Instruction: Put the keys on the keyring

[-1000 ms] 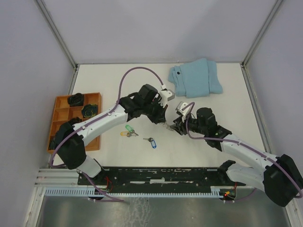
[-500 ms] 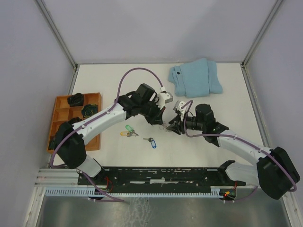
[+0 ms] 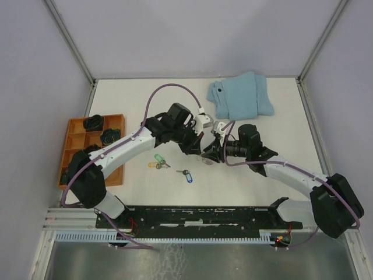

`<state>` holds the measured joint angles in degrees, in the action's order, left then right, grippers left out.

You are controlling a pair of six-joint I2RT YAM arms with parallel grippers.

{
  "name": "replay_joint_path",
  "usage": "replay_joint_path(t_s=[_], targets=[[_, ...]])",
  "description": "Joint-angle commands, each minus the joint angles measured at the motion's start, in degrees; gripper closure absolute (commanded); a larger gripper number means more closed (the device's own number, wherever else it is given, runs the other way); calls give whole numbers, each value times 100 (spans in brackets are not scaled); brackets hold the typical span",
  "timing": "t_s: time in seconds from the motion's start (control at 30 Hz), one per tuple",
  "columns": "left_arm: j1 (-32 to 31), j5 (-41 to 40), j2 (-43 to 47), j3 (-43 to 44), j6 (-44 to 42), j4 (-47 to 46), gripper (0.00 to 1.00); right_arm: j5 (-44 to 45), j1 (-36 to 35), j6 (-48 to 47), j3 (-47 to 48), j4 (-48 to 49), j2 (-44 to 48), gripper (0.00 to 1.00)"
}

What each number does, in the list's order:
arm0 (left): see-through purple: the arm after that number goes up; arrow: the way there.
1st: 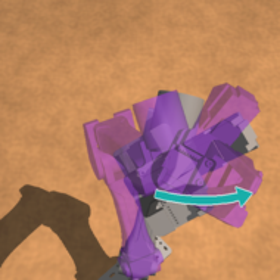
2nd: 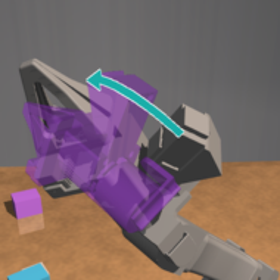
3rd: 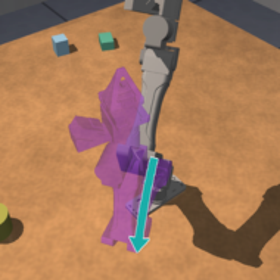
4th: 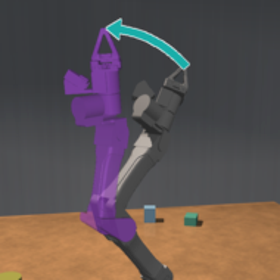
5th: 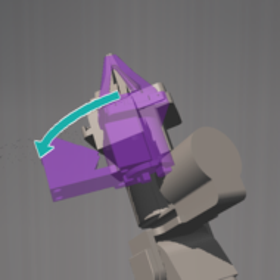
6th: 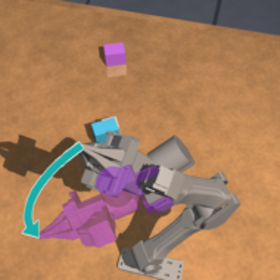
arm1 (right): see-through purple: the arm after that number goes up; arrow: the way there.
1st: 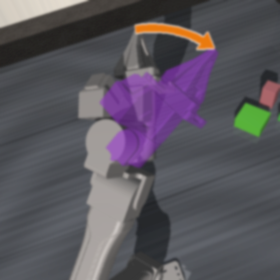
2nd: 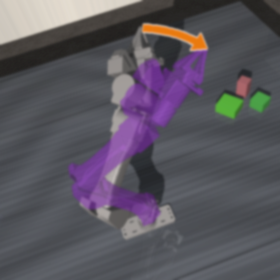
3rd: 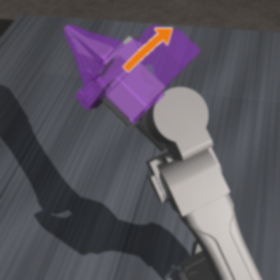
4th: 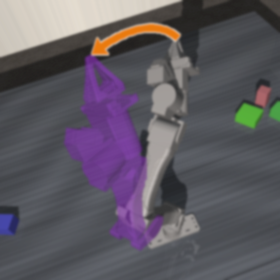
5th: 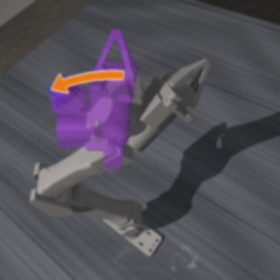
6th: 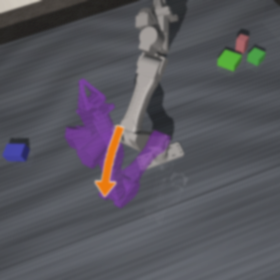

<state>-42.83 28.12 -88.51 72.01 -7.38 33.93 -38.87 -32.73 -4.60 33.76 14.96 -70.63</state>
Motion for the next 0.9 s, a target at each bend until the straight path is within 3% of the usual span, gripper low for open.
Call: replay_joint_path(t_s=[0.0, 0.37, 0.57, 0.87], targets=[[14, 363, 28, 107, -301, -121, 97, -523, 28, -141, 357, 297, -149, 66], [11, 703, -89, 151, -366, -118, 97, -1171, 27, -74, 546, 404, -643, 73], [11, 800, -189, 215, -387, -79, 97, -1524, 16, -67, 683, 337, -759, 83], [11, 887, -152, 201, -428, -170, 97, -1803, -24, -102, 756, 236, -830, 82]])
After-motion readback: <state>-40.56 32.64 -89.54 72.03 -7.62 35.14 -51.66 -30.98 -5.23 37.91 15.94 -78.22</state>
